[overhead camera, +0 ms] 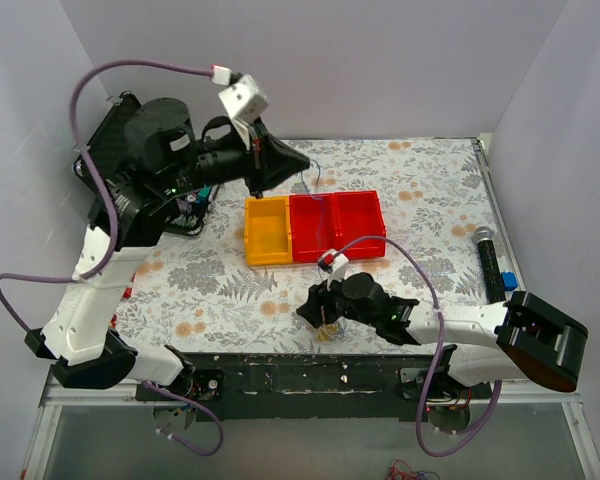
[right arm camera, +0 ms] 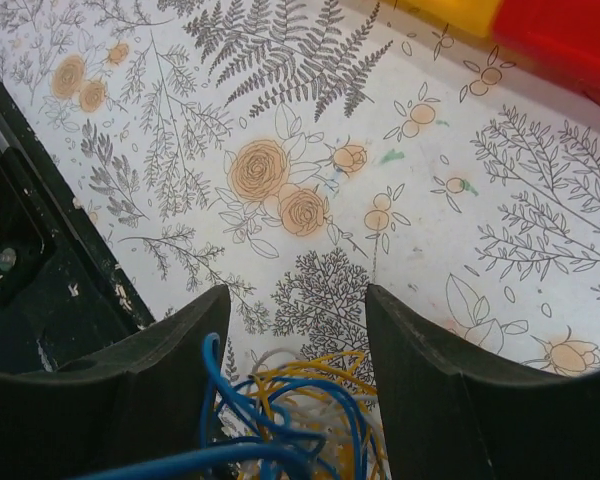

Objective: Untangle the cables

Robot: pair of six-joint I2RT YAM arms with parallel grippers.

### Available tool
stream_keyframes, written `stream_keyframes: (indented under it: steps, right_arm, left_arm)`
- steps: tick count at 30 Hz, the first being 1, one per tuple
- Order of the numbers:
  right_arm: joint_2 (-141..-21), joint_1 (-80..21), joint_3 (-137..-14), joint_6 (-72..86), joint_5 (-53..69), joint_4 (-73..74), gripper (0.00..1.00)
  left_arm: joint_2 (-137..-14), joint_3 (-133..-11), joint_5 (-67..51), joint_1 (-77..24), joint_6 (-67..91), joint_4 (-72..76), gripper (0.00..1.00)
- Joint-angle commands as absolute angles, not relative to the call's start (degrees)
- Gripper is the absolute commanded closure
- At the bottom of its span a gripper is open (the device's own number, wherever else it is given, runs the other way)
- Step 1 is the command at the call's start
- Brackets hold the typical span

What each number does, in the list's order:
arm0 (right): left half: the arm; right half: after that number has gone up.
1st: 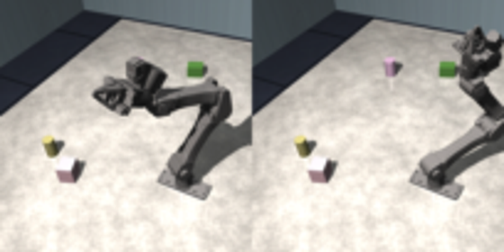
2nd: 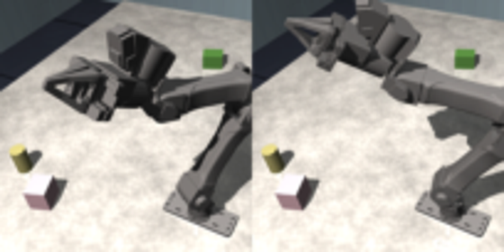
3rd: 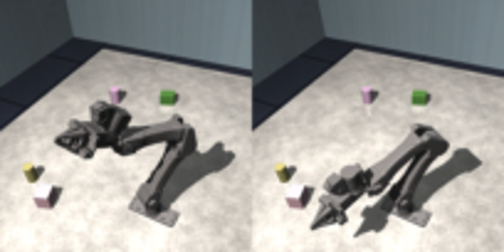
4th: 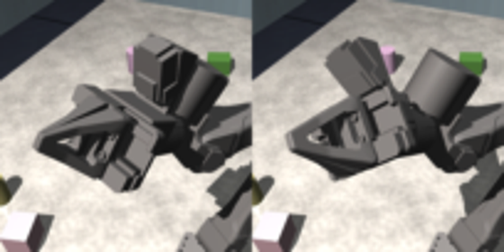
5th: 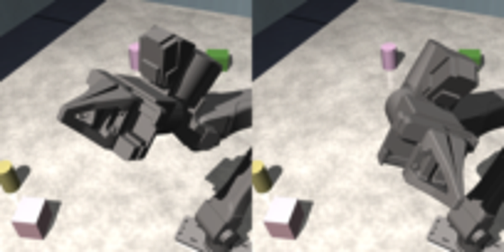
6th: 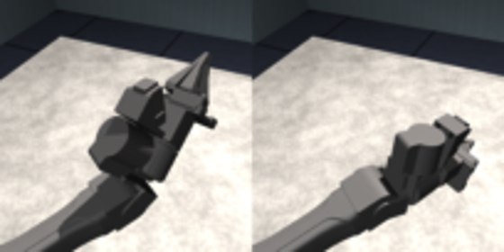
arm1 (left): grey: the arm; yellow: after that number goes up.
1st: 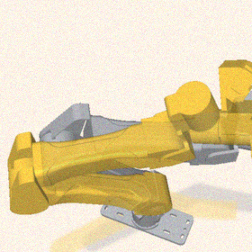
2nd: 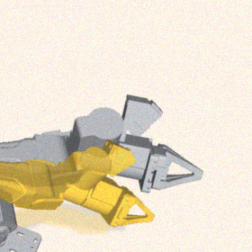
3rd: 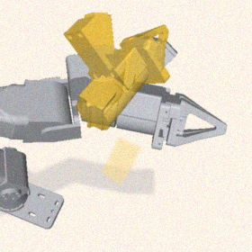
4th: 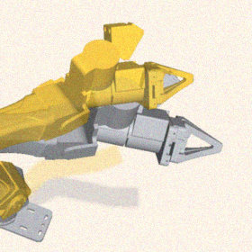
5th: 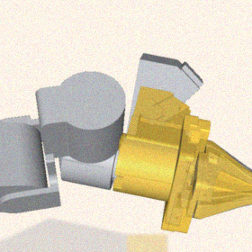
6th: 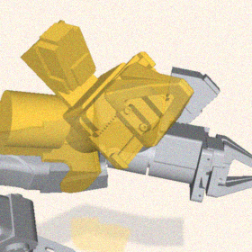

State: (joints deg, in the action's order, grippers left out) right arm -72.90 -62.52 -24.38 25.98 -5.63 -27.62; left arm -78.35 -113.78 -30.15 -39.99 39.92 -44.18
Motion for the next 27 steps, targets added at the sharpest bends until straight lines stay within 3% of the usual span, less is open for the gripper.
stream_keyframes:
  steps: [1,6,13,19,27]
  right_arm:
    - [-72.51,-63.54,-22.15,28.03,-6.68,-29.53,0.35]
    - [-70.23,-63.98,-18.38,29.79,-8.17,-27.69,0.35]
    - [-64.78,-64.42,-12.92,31.99,-11.25,-25.14,0.32]
    - [-62.75,-64.42,-11.78,32.34,-13.18,-22.06,0.32]
    - [-63.02,-64.51,-10.55,32.87,-14.5,-20.22,0.3]
  left_arm:
    - [-77.43,-123.29,-23.74,-40.25,42.98,-37.1,1.0]
    - [-77.96,-130.77,-17.68,-40.25,42.46,-30.69,1.0]
    - [-75.41,-129.46,1.91,-40.25,37.71,-17.24,1.0]
    - [-74.53,-129.02,4.38,-40.17,36.12,-13.9,1.0]
    - [-76.47,-135.09,11.34,-40.25,21.81,3.06,1.0]
